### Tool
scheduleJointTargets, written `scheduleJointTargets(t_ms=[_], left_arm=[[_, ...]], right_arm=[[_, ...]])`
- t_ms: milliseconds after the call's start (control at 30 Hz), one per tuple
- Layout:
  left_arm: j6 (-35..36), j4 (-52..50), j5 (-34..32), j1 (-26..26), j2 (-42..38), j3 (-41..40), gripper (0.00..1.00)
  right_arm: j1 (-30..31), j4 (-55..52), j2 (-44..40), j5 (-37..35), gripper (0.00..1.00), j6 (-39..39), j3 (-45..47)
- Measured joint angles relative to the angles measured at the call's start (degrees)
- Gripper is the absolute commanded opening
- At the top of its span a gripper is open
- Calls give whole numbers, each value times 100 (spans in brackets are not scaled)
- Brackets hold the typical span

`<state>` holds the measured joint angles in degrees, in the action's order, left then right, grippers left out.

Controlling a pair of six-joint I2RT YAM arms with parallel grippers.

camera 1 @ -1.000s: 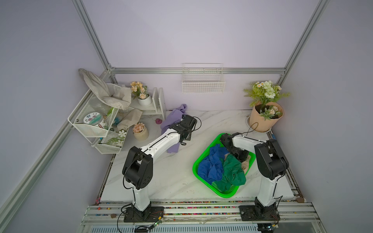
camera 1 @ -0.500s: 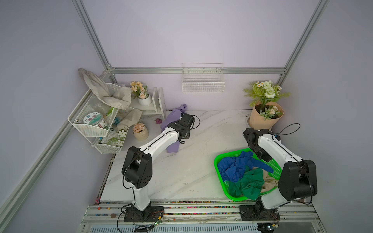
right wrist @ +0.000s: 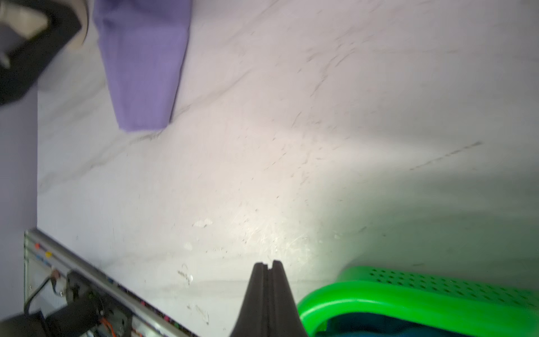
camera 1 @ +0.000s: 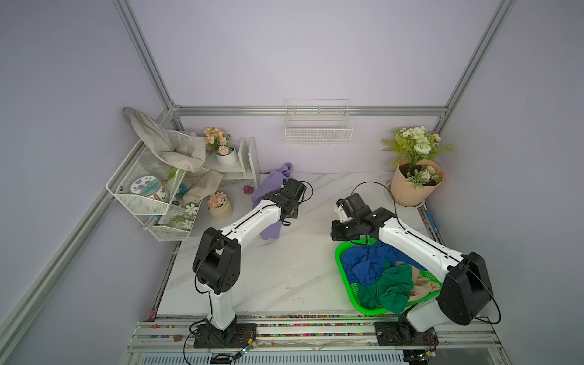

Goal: Fold and stack t-shirts
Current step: Move the T-shirt to the center of the board.

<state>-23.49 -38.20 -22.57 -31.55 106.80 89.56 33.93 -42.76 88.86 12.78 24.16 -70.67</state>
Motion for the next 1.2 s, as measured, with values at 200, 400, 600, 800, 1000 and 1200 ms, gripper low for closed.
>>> scheduleJointTargets(t_ms=[200, 400, 600, 800, 1000, 1200], left_arm=[[-68, 0, 42, 0, 109, 0, 0], [-98, -2, 92, 0, 127, 0, 0], [-133, -2, 125, 0, 188, 0, 0], [-125, -2, 133, 0, 273, 0, 0], [-79, -2, 138, 0, 278, 0, 0], [-33, -2, 212, 0, 278, 0, 0]], right_arm=[[553, -586, 249, 428, 0, -581, -9], [715, -1471, 269, 72, 0, -706, 4], [1040, -1961, 695, -741, 0, -365, 310], [868, -2483, 1331, -2396, 0, 140, 472], [-345, -2490, 1705, -3386, 0, 374, 297], [-1296, -2356, 2319, -3477, 0, 367, -984]])
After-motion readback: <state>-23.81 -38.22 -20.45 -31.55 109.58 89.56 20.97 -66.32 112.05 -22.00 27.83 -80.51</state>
